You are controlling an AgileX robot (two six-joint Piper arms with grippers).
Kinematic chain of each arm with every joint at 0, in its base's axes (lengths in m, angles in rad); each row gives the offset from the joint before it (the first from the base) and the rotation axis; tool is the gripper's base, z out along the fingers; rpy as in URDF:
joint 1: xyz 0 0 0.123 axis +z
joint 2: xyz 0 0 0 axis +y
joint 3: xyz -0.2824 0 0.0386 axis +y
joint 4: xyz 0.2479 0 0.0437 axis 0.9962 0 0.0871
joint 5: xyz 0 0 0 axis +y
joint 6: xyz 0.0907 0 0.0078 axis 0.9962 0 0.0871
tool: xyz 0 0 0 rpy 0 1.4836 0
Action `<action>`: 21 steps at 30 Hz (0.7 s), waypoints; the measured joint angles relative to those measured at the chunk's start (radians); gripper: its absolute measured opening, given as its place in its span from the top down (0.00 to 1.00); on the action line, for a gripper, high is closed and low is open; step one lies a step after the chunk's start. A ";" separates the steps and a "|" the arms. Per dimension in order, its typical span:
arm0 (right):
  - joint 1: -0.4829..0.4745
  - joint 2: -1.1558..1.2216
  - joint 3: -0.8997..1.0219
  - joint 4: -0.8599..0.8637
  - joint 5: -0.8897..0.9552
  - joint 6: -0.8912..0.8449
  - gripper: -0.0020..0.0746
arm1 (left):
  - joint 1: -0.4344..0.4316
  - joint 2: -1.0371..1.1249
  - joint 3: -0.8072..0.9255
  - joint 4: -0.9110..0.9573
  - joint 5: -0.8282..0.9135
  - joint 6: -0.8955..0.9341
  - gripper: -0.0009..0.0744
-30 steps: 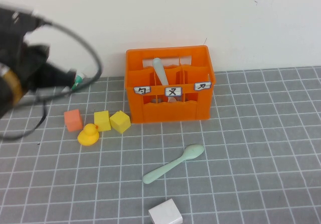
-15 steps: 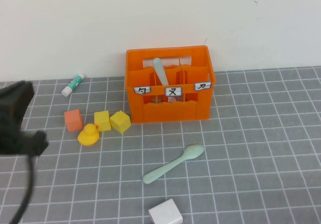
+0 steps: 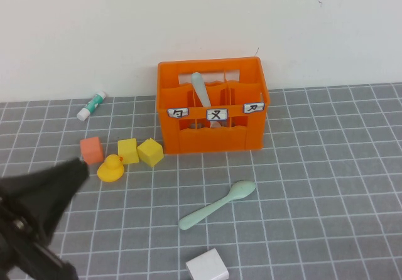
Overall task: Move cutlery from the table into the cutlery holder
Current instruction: Pick up the spoon
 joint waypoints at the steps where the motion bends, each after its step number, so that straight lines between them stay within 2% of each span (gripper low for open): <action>1: 0.000 0.000 0.000 0.000 0.000 0.000 0.64 | 0.000 0.000 0.000 0.023 -0.013 0.000 0.99; 5: 0.000 0.000 0.000 0.000 0.000 0.000 0.64 | 0.000 0.000 0.000 0.082 -0.005 -0.040 0.99; 10: 0.000 0.000 0.000 0.000 0.000 0.000 0.64 | 0.000 0.000 0.000 0.096 0.125 -0.154 0.99; 19: 0.000 0.000 0.000 0.000 0.000 0.000 0.64 | 0.000 -0.019 0.028 0.106 0.237 -0.181 0.99; 21: 0.000 0.000 0.000 0.000 0.000 0.000 0.64 | 0.000 -0.047 0.056 0.063 0.265 -0.184 0.99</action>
